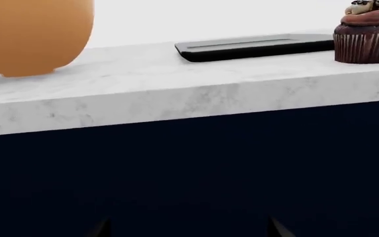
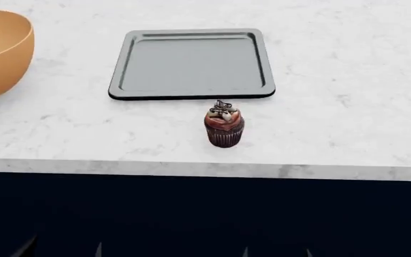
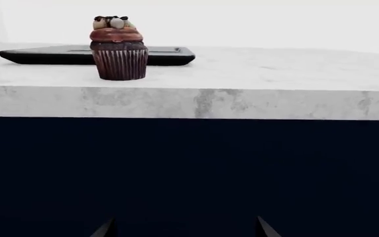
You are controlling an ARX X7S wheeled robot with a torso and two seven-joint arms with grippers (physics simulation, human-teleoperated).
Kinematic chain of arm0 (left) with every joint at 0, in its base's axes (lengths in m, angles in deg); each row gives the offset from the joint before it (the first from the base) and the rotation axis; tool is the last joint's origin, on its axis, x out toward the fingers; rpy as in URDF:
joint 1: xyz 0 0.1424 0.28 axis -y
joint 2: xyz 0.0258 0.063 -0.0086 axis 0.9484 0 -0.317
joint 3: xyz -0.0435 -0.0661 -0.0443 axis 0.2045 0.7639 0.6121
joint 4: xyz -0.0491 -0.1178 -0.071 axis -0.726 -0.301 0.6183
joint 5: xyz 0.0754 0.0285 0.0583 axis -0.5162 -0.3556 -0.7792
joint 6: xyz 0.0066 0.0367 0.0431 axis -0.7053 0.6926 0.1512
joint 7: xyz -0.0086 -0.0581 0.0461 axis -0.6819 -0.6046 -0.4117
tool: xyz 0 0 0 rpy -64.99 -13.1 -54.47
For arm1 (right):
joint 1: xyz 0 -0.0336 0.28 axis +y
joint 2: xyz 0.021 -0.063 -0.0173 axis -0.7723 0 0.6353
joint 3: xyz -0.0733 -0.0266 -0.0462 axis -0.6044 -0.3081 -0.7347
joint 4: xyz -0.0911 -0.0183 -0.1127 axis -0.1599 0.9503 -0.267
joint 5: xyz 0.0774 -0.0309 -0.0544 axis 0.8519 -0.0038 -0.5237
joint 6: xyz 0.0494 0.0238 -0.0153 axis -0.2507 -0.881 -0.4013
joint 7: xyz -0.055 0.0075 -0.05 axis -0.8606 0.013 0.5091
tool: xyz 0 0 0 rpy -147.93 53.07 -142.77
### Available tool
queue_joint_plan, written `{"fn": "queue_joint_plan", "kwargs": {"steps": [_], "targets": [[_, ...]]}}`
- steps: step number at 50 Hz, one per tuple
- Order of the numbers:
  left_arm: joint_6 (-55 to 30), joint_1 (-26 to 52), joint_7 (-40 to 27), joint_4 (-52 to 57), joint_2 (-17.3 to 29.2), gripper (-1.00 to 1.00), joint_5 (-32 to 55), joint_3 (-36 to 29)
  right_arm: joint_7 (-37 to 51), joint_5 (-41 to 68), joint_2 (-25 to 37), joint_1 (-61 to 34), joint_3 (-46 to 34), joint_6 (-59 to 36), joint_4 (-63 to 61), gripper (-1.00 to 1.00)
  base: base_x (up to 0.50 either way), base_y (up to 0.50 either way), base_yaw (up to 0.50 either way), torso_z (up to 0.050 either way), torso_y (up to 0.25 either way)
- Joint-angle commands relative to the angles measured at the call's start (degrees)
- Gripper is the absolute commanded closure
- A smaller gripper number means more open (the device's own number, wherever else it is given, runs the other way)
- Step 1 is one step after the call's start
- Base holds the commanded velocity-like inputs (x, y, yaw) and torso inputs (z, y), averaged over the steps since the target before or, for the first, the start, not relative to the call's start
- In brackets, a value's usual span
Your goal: Pick up the bowl with donut and place it on the tray. Pick up the cupcake and place it on the tray.
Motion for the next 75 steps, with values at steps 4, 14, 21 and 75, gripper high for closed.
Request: {"fn": "queue_joint_plan", "kwargs": {"steps": [4, 14, 21, 75], "targets": [[-0.9, 0.7, -0.4, -2.5, -1.6, -1.00, -5.2, 0.2, 1.2, -3.7, -1.4, -0.5, 0.7, 0.5, 2.6, -1.00, 0.00, 0.00, 0.00, 0.000, 0.000], [0.4, 1.6, -4.7, -5.8, -0.7, -1.00, -8.7, -2.7, 3.7, -3.9, -0.6, -1.1, -0.7, -0.3, 3.7, -1.00, 0.00, 0.00, 0.00, 0.005, 0.000], [-0.7, 1.9, -4.8, -5.5, -0.3, -1.00, -7.7, -3.4, 4.1, -2.9, 0.1, -1.3, -1.4, 0.1, 4.2, -1.00, 0.00, 0.00, 0.00, 0.050, 0.000], [2.4, 1.8, -7.8, -5.4, 3.1, -1.00, -4.3, -7.2, 7.5, -0.4, 3.3, -1.8, -5.4, 1.4, 5.0, -1.00, 0.02, 0.17, 0.00, 0.029, 0.000]]}}
